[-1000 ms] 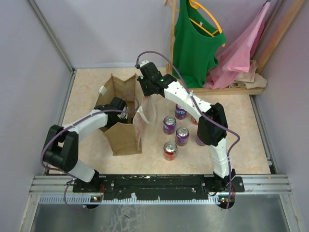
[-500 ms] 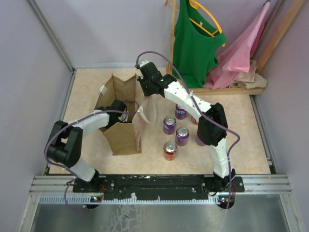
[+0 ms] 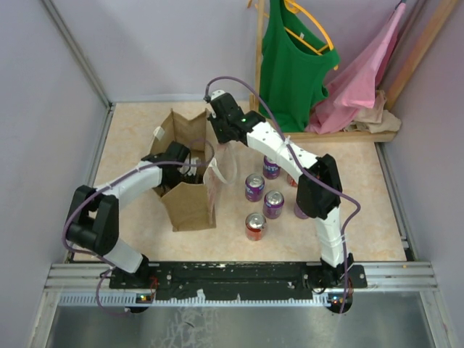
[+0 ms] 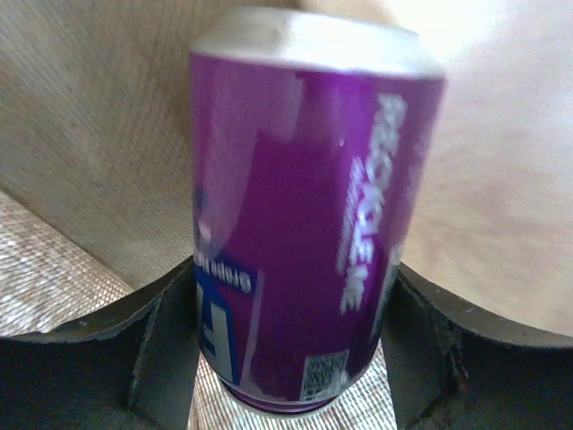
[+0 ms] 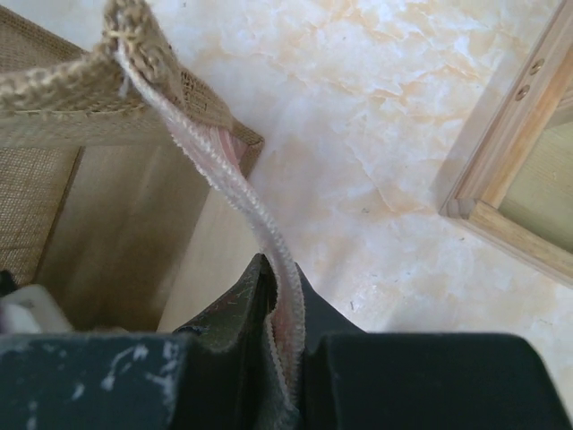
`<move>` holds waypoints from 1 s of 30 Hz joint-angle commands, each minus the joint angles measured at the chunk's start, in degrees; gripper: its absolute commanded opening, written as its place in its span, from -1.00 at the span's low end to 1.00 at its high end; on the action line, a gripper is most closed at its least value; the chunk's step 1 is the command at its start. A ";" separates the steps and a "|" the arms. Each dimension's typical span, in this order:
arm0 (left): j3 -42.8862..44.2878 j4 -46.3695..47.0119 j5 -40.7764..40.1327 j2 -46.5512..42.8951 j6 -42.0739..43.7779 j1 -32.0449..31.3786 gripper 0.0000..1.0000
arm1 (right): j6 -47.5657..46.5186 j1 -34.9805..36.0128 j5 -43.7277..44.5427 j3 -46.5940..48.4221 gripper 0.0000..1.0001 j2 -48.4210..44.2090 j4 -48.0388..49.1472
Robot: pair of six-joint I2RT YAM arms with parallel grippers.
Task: Take the beverage out of the canvas bag
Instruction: Take out the drink from the canvas bag.
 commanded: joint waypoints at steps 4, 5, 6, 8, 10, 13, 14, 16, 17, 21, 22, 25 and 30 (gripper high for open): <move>15.62 7.11 1.82 -6.17 7.97 -0.15 -1.00 | -1.85 -1.28 5.84 1.13 -1.00 -2.03 2.24; 17.38 7.43 1.95 -6.28 8.38 -0.16 -1.00 | -1.91 -1.28 5.91 1.11 -1.00 -2.03 2.37; 18.53 7.54 1.96 -6.22 8.71 -0.16 -1.00 | -1.93 -1.28 5.85 1.17 -1.00 -2.01 2.39; 19.87 7.95 2.08 -6.17 9.02 -0.11 -1.00 | -2.02 -1.28 5.76 1.11 -1.00 -2.16 2.54; 20.11 9.41 2.15 -6.49 8.94 -0.13 -1.00 | -1.99 -1.28 5.66 0.85 -1.00 -2.26 2.84; 19.72 11.49 1.70 -7.18 8.24 -0.18 -1.00 | -2.32 -1.31 5.32 0.46 -1.00 -2.61 3.36; 19.60 12.02 1.39 -7.60 8.10 -0.12 -1.00 | -2.39 -1.27 5.33 0.15 -1.00 -2.83 3.62; 19.04 13.13 0.43 -8.52 8.10 -0.15 -1.00 | -2.43 -1.28 5.60 -0.47 -1.00 -3.40 4.40; 18.82 13.70 -0.10 -9.23 8.11 -0.15 -1.00 | -2.42 -1.28 5.85 -0.79 -1.00 -3.60 4.82; 17.09 20.39 -2.45 -13.56 8.54 -0.16 -1.00 | -2.72 -1.28 6.33 -1.73 -1.00 -4.40 6.15; 16.33 22.92 -3.15 -14.89 8.61 -0.11 -1.00 | -2.73 -1.28 6.33 -1.58 -1.00 -4.26 6.04; 17.67 26.07 -5.29 -17.14 9.19 -0.05 -1.00 | -2.72 -1.28 6.30 -1.20 -1.00 -3.62 5.44; 22.88 23.30 -5.69 -16.38 10.17 -0.02 -1.00 | -2.40 -1.28 5.81 -1.54 -1.00 -3.69 5.11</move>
